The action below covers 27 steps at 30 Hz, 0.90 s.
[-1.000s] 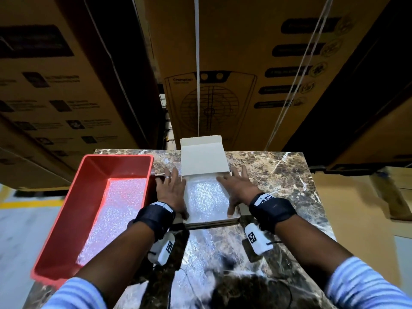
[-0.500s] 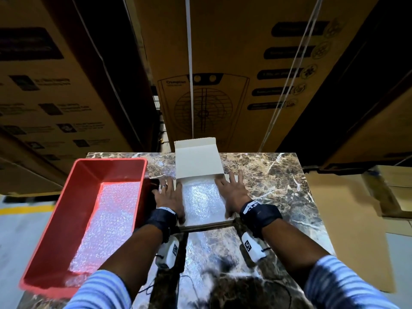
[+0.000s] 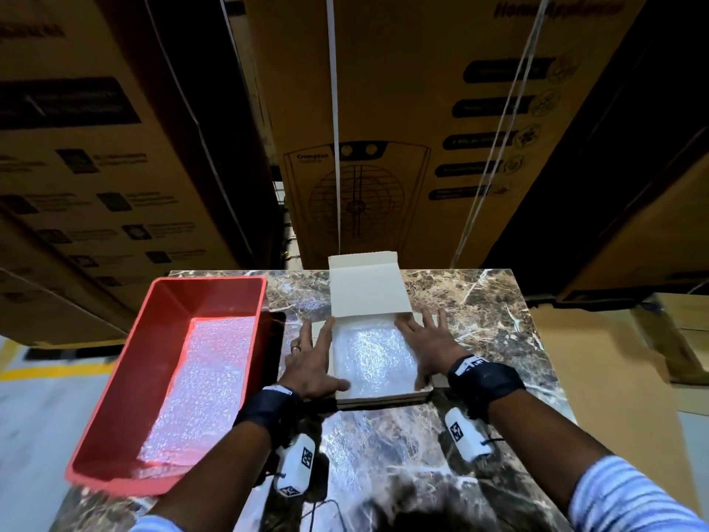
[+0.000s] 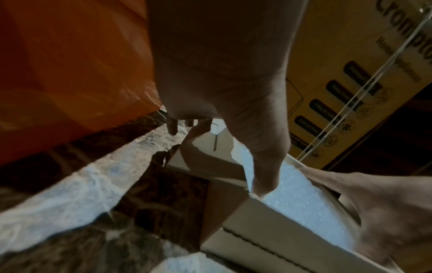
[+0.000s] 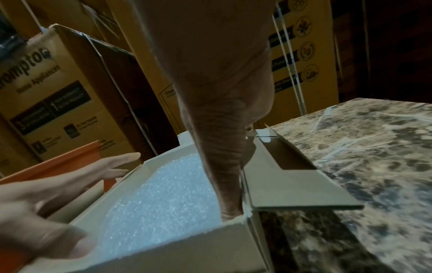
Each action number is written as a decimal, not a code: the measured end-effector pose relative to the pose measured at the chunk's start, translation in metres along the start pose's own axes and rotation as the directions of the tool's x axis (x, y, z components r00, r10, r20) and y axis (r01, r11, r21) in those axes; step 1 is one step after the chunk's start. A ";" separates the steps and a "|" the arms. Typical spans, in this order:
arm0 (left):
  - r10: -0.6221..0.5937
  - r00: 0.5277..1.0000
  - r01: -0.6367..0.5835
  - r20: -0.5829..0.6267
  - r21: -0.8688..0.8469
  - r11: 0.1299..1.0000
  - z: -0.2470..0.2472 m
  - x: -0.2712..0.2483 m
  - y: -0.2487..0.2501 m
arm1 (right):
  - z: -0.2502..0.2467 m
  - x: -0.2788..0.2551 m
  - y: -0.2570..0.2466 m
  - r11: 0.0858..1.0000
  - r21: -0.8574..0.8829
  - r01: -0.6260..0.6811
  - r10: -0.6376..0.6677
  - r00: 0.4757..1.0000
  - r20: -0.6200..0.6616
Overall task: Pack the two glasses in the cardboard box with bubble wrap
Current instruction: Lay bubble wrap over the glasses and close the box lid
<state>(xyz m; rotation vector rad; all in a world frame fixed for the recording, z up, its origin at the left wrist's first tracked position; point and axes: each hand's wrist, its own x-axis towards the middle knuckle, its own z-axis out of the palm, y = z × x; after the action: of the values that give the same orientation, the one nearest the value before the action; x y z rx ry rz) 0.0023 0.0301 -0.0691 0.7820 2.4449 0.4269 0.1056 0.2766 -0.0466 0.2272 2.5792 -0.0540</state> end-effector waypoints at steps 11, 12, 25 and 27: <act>-0.245 0.928 0.029 -0.283 -0.598 0.801 -0.003 -0.023 0.008 | 0.028 -0.050 0.046 0.780 0.622 0.066 0.160 0.940 -0.301; -0.264 0.920 0.027 -0.289 -0.625 0.780 -0.004 -0.025 0.007 | 0.033 -0.053 0.047 0.759 0.649 0.046 0.211 0.926 -0.313; -0.268 0.889 -0.093 -0.372 -0.719 0.688 -0.002 -0.039 0.012 | 0.062 -0.082 0.027 0.354 0.935 0.006 0.464 0.867 -0.181; -0.255 0.894 -0.102 -0.369 -0.722 0.685 0.000 -0.041 0.017 | 0.061 -0.085 0.026 0.319 0.948 0.021 0.520 0.832 -0.193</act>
<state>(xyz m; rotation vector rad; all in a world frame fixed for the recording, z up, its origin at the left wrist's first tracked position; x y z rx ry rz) 0.0380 0.0186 -0.0454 0.2236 2.3391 1.5837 0.2134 0.2837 -0.0538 1.2368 2.5678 -1.6019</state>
